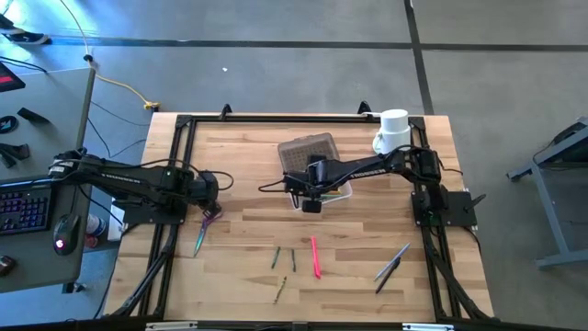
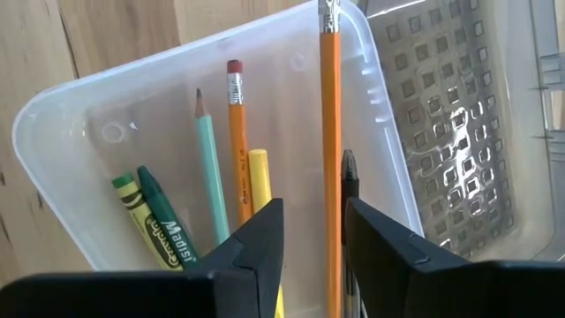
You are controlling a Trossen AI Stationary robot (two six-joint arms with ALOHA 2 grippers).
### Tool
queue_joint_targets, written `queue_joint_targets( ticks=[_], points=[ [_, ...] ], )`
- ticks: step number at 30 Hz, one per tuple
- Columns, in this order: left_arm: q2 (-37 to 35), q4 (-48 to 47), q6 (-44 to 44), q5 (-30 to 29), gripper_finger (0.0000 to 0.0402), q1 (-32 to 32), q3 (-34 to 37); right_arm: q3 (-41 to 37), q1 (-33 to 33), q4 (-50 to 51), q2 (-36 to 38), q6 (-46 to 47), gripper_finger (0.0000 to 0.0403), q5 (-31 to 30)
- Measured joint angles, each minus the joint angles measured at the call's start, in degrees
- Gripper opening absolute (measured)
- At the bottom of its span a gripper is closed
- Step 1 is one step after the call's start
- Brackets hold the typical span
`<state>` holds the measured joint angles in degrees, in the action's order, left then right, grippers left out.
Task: Pick & place school supplies into a supply box
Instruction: Put the scissor into the gray supply box
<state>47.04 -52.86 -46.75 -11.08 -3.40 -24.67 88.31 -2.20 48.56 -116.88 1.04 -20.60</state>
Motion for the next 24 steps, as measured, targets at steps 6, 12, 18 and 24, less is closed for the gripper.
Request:
queue_joint_targets(
  ticks=[6,12,18,24],
  points=[
    [2.23,0.02,-0.08,-1.86,0.0169,0.0,0.0,0.0,0.0,0.0,0.0,0.0,0.0108,0.0],
    [7.09,-0.13,-2.94,-3.07,0.019,0.0,0.0,0.0,-0.02,0.0,0.0,0.0,0.0108,0.44],
    [13.14,-0.02,-4.35,-3.09,0.0177,0.01,0.0,0.0,-0.02,0.0,0.0,0.02,0.0108,2.71],
    [18.86,2.18,-4.95,-3.07,0.0151,-0.02,-0.22,0.0,-0.02,0.0,0.0,0.0,0.0108,3.48]
  ],
)
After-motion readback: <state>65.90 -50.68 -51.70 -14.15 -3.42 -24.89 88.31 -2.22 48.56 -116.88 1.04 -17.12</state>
